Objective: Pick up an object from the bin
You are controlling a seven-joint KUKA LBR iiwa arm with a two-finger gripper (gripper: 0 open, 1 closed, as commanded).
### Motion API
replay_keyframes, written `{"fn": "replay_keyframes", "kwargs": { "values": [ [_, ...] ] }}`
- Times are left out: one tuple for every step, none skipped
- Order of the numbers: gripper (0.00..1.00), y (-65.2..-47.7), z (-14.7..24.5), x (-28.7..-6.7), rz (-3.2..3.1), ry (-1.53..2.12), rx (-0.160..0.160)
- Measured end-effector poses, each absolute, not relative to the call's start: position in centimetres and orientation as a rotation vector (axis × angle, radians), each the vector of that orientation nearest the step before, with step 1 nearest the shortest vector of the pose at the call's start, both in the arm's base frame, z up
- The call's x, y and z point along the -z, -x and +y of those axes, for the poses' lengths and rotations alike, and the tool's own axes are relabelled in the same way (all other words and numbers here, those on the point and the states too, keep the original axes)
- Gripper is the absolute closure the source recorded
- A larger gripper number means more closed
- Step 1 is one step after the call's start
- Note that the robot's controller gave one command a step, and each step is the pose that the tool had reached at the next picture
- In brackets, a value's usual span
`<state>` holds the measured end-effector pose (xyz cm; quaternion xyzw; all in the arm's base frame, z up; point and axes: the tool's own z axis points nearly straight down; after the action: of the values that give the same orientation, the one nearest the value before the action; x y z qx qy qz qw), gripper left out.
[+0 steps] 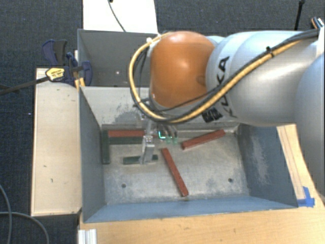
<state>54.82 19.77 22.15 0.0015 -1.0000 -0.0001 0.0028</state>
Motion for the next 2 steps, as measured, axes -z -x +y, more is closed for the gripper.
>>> {"fn": "replay_keyframes", "kwargs": {
  "values": [
    [0.0, -53.7, 16.0, -6.6, -3.135, 0.016, -0.002],
    [0.0, -54.2, 15.5, -10.2, -3.148, -0.065, 0.002]
  ]
}}
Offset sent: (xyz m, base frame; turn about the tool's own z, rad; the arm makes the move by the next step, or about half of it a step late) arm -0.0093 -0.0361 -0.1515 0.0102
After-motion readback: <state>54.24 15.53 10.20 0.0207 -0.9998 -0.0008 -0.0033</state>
